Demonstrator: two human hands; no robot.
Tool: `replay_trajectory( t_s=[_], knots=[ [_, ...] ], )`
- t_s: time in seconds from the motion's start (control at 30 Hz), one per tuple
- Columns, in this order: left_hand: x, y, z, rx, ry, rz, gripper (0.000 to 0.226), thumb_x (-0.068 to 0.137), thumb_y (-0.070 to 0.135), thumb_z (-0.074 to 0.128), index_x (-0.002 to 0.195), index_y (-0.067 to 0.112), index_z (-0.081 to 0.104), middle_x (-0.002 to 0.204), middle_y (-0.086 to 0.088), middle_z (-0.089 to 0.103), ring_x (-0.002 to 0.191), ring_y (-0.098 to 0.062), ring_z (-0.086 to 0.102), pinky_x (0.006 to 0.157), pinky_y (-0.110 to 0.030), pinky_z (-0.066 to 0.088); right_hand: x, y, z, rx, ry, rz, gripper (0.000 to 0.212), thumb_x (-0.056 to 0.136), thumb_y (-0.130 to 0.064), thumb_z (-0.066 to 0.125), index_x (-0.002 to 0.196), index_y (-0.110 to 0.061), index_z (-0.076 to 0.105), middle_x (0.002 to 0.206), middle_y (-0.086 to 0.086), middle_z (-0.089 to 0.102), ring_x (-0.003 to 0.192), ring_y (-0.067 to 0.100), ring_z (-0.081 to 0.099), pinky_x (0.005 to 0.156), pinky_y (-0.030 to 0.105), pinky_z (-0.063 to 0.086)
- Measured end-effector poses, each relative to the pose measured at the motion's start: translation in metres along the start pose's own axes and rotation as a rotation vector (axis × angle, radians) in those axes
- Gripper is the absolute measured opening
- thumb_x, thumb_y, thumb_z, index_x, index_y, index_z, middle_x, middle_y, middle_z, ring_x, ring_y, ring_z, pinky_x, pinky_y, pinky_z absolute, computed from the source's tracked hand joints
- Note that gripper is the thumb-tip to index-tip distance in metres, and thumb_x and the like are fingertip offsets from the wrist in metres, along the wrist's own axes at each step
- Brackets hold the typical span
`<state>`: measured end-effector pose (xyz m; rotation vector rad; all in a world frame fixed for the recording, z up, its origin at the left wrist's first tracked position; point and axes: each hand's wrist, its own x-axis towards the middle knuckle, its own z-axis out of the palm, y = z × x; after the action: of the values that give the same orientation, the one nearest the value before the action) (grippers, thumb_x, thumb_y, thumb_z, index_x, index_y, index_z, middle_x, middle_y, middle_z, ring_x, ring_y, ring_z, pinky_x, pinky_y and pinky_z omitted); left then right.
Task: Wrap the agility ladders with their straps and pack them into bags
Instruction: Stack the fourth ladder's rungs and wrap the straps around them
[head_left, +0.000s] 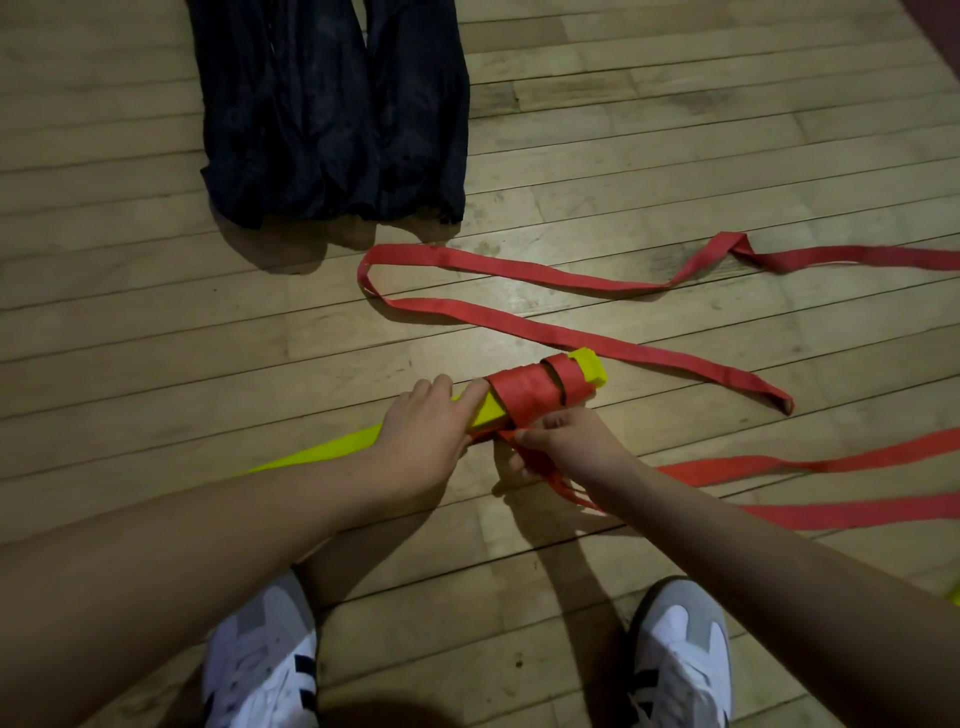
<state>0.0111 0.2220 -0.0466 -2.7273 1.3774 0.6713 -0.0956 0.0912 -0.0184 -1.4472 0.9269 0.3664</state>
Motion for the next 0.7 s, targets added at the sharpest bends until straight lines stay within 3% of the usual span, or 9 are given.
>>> replay_trajectory(
  t_s=[0.13,0.23,0.3,0.4,0.5,0.57,0.7],
  knots=[
    [0.016,-0.004,-0.004,-0.039,0.041,-0.066,0.065,0.092,0.030,0.061,0.142,0.014,0.024,0.129,-0.009,0.048,0.117,-0.029,0.047,0.087,-0.038,0.041,0.000,-0.003,-0.006,-0.134,0.001,-0.015,0.019,0.093,-0.008,0.057,0.088,0.009,0.064,0.077,0.016,0.072,0.057,0.011,0.061,0.052,0.016,0.047],
    [0.029,-0.007,-0.010,0.031,0.051,-0.066,0.054,0.092,0.031,0.059,0.135,0.011,0.034,0.129,-0.008,0.047,0.117,-0.028,0.046,0.085,-0.038,0.042,0.002,-0.012,-0.004,-0.163,0.021,-0.063,0.018,0.093,-0.008,0.056,0.085,0.006,0.064,0.082,0.017,0.073,0.059,0.011,0.062,0.052,0.012,0.047],
    [0.038,-0.006,-0.016,0.063,0.065,-0.065,0.047,0.092,0.028,0.060,0.129,0.010,0.040,0.127,-0.008,0.047,0.116,-0.028,0.045,0.085,-0.037,0.041,0.006,-0.019,-0.003,-0.155,0.040,-0.087,0.018,0.094,-0.007,0.056,0.080,0.002,0.063,0.083,0.019,0.073,0.062,0.013,0.063,0.054,0.013,0.048],
    [0.053,-0.006,-0.028,0.172,0.103,-0.073,0.049,0.088,0.018,0.062,0.131,0.006,0.041,0.126,-0.010,0.047,0.115,-0.028,0.045,0.087,-0.035,0.040,0.013,-0.028,-0.004,-0.099,0.055,-0.085,0.019,0.093,-0.007,0.057,0.079,0.003,0.064,0.084,0.023,0.071,0.065,0.020,0.061,0.063,0.025,0.049],
    [0.061,-0.013,-0.030,0.295,0.146,-0.062,0.054,0.086,0.010,0.060,0.134,0.003,0.038,0.125,-0.012,0.045,0.115,-0.028,0.044,0.092,-0.034,0.039,0.016,-0.033,-0.004,-0.005,0.059,-0.077,0.021,0.093,-0.009,0.058,0.075,0.000,0.062,0.079,0.021,0.070,0.058,0.018,0.058,0.055,0.021,0.048],
    [0.060,-0.019,-0.026,0.340,0.173,-0.009,0.052,0.089,0.015,0.057,0.136,0.003,0.037,0.124,-0.012,0.044,0.113,-0.027,0.044,0.091,-0.034,0.039,0.017,-0.032,-0.004,0.048,0.073,-0.069,0.019,0.093,-0.010,0.059,0.078,0.000,0.062,0.075,0.016,0.069,0.056,0.015,0.058,0.052,0.017,0.047],
    [0.047,-0.026,-0.010,0.330,0.188,0.096,0.070,0.092,0.051,0.050,0.140,0.004,0.032,0.126,-0.010,0.041,0.113,-0.026,0.041,0.094,-0.035,0.037,0.017,-0.020,0.000,0.136,0.080,-0.033,0.013,0.093,-0.006,0.058,0.082,0.000,0.062,0.074,0.013,0.069,0.060,0.016,0.059,0.059,0.021,0.048]
  ],
)
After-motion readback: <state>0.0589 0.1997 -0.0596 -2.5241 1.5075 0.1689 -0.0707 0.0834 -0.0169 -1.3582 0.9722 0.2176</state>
